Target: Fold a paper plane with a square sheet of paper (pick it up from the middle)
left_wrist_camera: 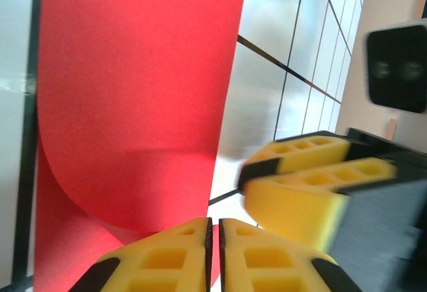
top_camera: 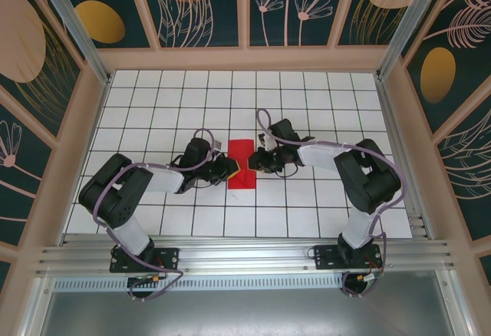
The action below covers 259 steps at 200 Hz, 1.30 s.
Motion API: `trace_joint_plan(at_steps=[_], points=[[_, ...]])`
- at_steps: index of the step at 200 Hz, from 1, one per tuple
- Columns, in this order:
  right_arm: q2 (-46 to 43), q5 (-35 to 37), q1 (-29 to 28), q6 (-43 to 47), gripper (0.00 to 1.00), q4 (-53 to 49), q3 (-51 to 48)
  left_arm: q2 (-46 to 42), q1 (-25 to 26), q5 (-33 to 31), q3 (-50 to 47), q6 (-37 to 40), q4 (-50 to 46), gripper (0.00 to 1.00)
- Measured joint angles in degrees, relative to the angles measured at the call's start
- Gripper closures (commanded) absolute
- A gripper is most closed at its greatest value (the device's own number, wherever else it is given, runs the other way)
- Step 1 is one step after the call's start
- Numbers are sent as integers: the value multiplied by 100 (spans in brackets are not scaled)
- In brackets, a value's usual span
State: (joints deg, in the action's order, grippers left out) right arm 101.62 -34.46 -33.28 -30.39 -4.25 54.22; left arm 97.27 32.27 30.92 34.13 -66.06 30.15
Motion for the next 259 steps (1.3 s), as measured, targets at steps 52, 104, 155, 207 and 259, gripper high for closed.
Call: trace_joint_plan(at_steps=[52, 104, 155, 207, 259], points=[[-212, -407, 4, 0, 71, 240, -74, 168, 0, -11, 15, 2, -66, 93], [39, -466, -20, 24, 71, 234, -57, 170, 0, -11, 55, 42, -131, 95], [216, -511, -59, 46, 72, 216, -46, 170, 0, -11, 59, 42, -151, 96], [350, -601, -94, 46, 72, 240, 13, 92, 0, -11, 103, 42, -190, 97], [411, -754, -107, 46, 76, 284, 13, 28, 0, -11, 109, 42, -190, 97]])
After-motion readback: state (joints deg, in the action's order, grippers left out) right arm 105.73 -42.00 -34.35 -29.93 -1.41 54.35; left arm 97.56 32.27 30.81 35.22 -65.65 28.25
